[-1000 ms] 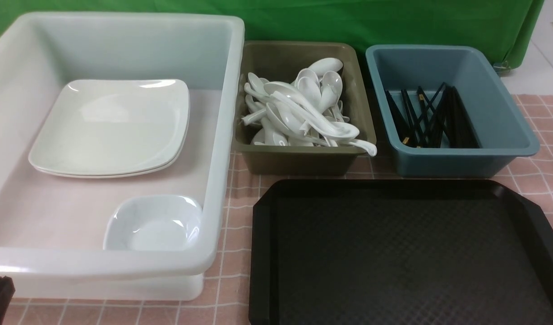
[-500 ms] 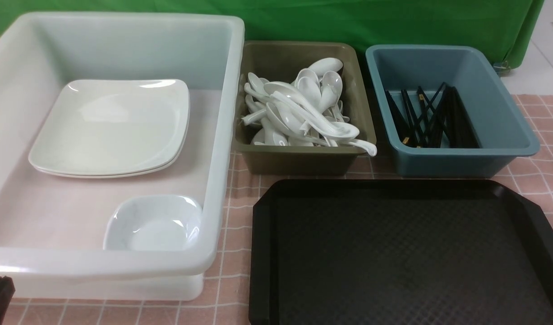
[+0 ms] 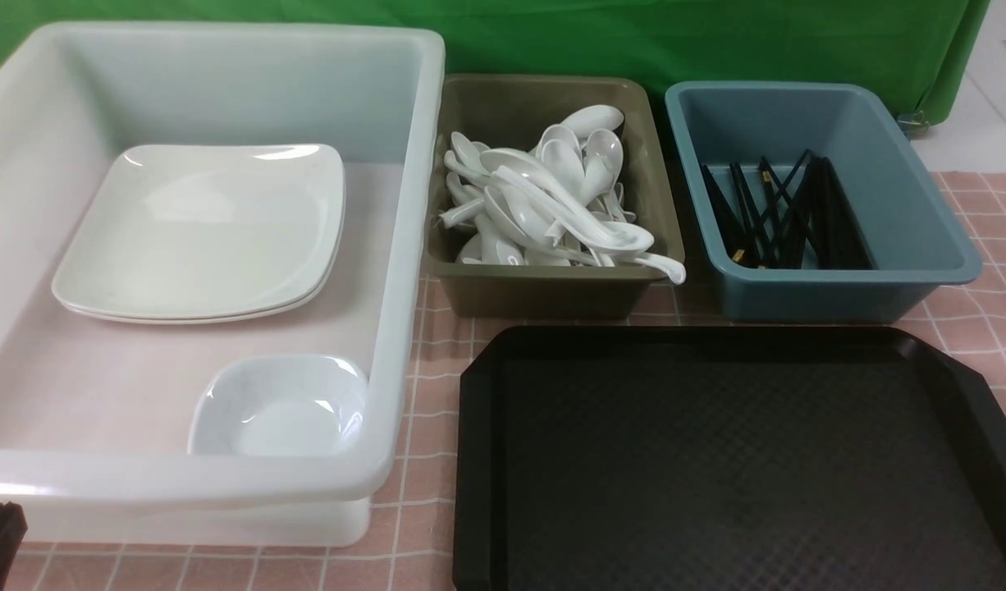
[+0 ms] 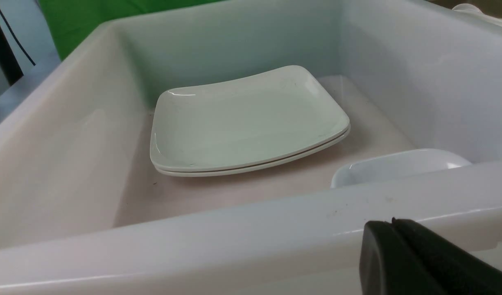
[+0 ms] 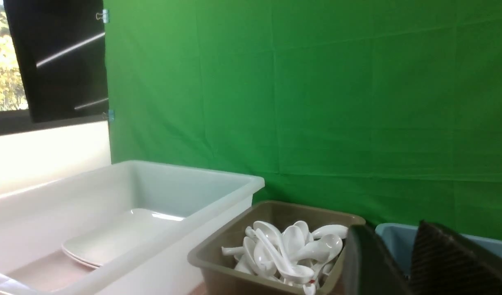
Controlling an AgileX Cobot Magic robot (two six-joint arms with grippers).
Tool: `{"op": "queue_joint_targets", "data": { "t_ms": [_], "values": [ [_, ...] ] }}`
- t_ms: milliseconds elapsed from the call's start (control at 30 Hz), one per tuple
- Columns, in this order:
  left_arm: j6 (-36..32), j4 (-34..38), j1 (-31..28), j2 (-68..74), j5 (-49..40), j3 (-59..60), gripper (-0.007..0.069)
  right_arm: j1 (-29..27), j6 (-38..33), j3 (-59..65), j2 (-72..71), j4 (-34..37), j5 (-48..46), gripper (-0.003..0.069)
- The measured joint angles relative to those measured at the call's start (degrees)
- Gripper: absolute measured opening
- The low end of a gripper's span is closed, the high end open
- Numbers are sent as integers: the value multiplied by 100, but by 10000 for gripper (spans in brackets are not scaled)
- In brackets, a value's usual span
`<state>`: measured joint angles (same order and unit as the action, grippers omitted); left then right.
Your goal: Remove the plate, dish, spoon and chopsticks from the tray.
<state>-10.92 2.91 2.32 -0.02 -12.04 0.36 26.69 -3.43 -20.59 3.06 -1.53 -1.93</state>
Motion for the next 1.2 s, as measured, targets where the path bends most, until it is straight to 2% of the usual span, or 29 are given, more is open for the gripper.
{"op": "queue_joint_targets", "data": {
  "t_ms": [133, 233, 333, 367, 467, 567, 1200],
  "values": [
    [-5, 0, 0, 0, 7, 0, 4, -13, -58, 26, -19, 31, -248, 240],
    [-5, 0, 0, 0, 7, 0, 4, -269, -137, 176, -78, 37, -370, 240],
    [-5, 0, 0, 0, 7, 0, 4, -1241, -234, 713, -85, 43, -494, 240],
    [-5, 0, 0, 0, 7, 0, 4, -1791, -292, 1083, -91, 43, -518, 240],
    [-5, 0, 0, 0, 7, 0, 4, -2377, -315, 1741, -202, 43, -564, 240],
    [-5, 0, 0, 0, 21, 0, 4, -2664, -328, 1995, -219, 23, -815, 240],
    [-24, 0, 0, 0, 27, 0, 4, -2708, -135, 1990, -219, 17, -879, 240]
  ]
}}
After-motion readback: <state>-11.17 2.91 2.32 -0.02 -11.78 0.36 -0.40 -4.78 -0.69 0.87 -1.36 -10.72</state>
